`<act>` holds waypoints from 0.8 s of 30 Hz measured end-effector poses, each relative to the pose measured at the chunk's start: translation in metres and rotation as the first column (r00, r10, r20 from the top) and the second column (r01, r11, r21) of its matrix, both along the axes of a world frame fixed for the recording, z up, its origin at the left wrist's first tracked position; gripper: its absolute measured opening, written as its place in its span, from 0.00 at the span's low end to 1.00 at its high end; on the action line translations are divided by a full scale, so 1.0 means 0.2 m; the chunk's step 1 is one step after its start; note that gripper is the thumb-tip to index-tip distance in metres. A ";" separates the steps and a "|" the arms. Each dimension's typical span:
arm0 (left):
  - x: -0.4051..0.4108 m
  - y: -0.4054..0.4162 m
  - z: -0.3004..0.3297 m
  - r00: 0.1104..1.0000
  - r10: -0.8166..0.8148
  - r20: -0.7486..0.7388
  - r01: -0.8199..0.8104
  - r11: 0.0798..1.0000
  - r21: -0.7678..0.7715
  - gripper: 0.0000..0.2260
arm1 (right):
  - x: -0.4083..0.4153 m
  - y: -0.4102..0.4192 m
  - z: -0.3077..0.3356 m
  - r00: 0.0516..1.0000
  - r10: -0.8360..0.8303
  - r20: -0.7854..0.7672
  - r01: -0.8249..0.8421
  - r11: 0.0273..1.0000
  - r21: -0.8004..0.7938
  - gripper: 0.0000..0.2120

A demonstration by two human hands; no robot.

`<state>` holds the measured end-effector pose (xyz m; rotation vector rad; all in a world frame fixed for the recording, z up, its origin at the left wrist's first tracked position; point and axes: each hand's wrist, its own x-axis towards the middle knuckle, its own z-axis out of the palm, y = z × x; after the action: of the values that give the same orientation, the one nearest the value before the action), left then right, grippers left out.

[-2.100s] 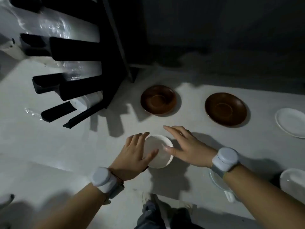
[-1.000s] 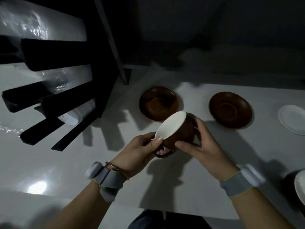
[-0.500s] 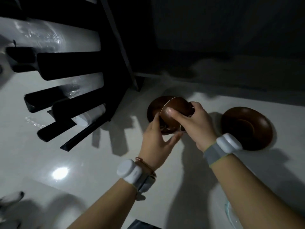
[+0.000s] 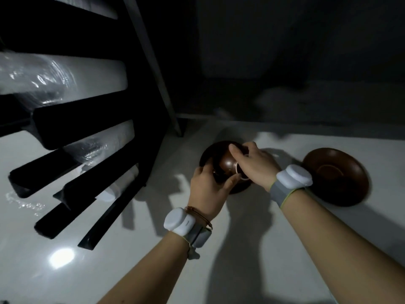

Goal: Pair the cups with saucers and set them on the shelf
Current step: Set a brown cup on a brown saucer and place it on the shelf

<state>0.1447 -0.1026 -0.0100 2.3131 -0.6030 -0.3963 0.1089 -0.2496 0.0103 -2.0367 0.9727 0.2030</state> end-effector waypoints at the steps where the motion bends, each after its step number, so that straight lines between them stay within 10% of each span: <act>1: 0.02 -0.01 0.00 1.000 0.004 -0.009 -0.004 1.000 -0.009 0.31 | 0.02 0.00 0.00 1.000 0.003 -0.019 -0.003 1.000 -0.015 0.30; 24: 0.05 -0.05 -0.05 0.991 0.120 -0.057 -0.114 0.988 0.108 0.23 | 0.10 0.06 -0.04 0.992 0.024 -0.124 -0.043 0.988 -0.151 0.28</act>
<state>0.1550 -0.1118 -0.0201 2.4124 -0.4219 -0.4533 0.1286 -0.2368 0.0024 -2.2039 1.0576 0.2808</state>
